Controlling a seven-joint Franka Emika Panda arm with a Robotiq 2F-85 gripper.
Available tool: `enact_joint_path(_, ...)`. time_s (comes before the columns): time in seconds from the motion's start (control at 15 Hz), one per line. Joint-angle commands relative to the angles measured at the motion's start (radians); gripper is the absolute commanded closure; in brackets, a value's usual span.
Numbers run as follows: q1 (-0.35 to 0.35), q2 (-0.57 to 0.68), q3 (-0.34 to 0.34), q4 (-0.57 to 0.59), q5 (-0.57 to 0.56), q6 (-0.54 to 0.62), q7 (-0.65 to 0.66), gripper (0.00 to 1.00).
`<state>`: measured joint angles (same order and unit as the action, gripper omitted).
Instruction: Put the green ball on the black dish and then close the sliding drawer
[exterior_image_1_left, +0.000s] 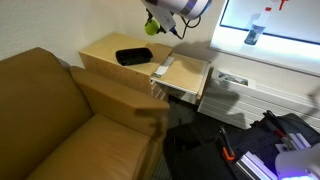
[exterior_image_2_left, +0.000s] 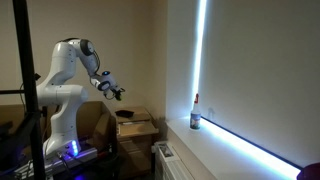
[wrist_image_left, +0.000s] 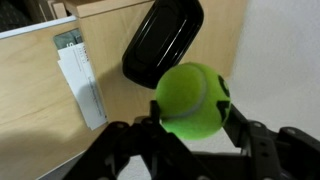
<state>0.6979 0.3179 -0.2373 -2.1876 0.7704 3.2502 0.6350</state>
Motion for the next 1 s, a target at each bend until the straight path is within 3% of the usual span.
enact_joint_path(0.0, -0.068, -0.024, 0.059, 0.018, 0.007, -0.047, -0.012, 0.36)
enact_joint_path(0.07, -0.131, -0.044, 0.114, 0.036, 0.011, -0.086, -0.03, 0.36)
enact_joint_path(0.2, -0.179, -0.06, 0.153, 0.05, 0.012, -0.114, -0.039, 0.36)
enact_joint_path(0.27, -0.181, -0.059, 0.157, 0.05, 0.012, -0.114, -0.039, 0.61)
enact_joint_path(0.4, -0.144, -0.024, 0.085, 0.068, -0.055, -0.211, 0.036, 0.61)
enact_joint_path(0.47, -0.128, 0.059, 0.014, 0.139, -0.115, -0.286, 0.119, 0.61)
enact_joint_path(0.53, -0.162, 0.091, 0.025, 0.193, -0.122, -0.379, 0.125, 0.61)
enact_joint_path(0.6, -0.153, 0.142, -0.016, 0.239, -0.173, -0.444, 0.191, 0.61)
enact_joint_path(0.67, -0.205, 0.19, 0.012, 0.312, -0.152, -0.545, 0.172, 0.61)
enact_joint_path(0.73, -0.298, 0.21, 0.084, 0.342, -0.254, -0.603, 0.262, 0.61)
enact_joint_path(0.93, -0.336, 0.295, 0.103, 0.478, -0.417, -0.812, 0.426, 0.61)
